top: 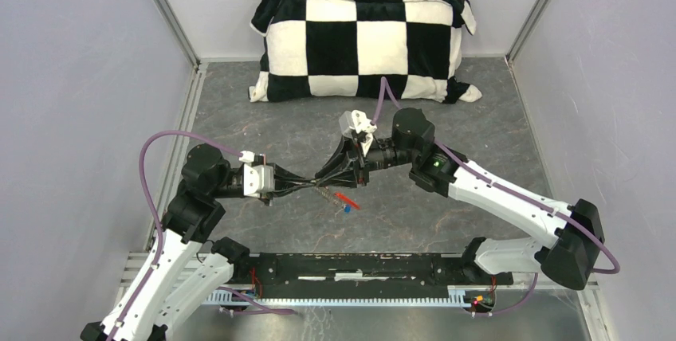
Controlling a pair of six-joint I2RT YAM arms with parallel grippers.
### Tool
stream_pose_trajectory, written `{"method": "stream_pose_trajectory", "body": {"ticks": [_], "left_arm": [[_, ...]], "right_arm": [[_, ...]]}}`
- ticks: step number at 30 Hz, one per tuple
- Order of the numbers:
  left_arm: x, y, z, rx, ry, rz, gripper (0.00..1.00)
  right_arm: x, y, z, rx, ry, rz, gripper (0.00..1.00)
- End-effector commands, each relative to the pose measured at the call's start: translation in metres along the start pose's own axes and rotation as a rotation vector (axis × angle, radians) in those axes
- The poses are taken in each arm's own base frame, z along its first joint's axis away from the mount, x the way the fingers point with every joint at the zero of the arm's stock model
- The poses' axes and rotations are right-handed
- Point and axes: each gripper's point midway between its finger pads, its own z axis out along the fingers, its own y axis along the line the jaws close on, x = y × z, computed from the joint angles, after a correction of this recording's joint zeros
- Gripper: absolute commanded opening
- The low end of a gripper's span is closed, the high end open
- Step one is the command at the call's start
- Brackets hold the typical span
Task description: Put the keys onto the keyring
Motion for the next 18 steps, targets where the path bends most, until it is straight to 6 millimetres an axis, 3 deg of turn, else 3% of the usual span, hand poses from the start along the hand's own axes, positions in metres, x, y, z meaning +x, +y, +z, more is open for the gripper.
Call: {"method": "stream_pose_trajectory", "body": {"ticks": [1, 4, 9, 11, 14, 18], "left_arm": [[-0.017, 0.004, 0.0, -0.009, -0.038, 0.054, 0.02], [-0.015, 0.004, 0.0, -0.008, -0.033, 0.055, 0.02], [-0.004, 0.003, -0.001, -0.003, 0.008, 0.057, 0.03], [0.005, 0.004, -0.002, -0.003, 0.046, 0.062, 0.15], [0.018, 0.004, -0.003, 0.028, 0.108, 0.077, 0.44], [0.027, 0.005, -0.003, 0.073, 0.172, 0.073, 0.5]], "right_arm": [[-0.016, 0.003, 0.009, -0.026, -0.014, -0.06, 0.27], [-0.016, 0.002, 0.01, -0.021, -0.004, -0.066, 0.03], [-0.015, -0.006, 0.004, 0.047, 0.058, -0.074, 0.0], [-0.011, -0.011, 0.001, 0.075, 0.1, -0.083, 0.01], [0.0, -0.016, -0.001, 0.101, 0.183, -0.074, 0.0], [0.011, -0.016, 0.003, 0.112, 0.304, -0.091, 0.0]]}}
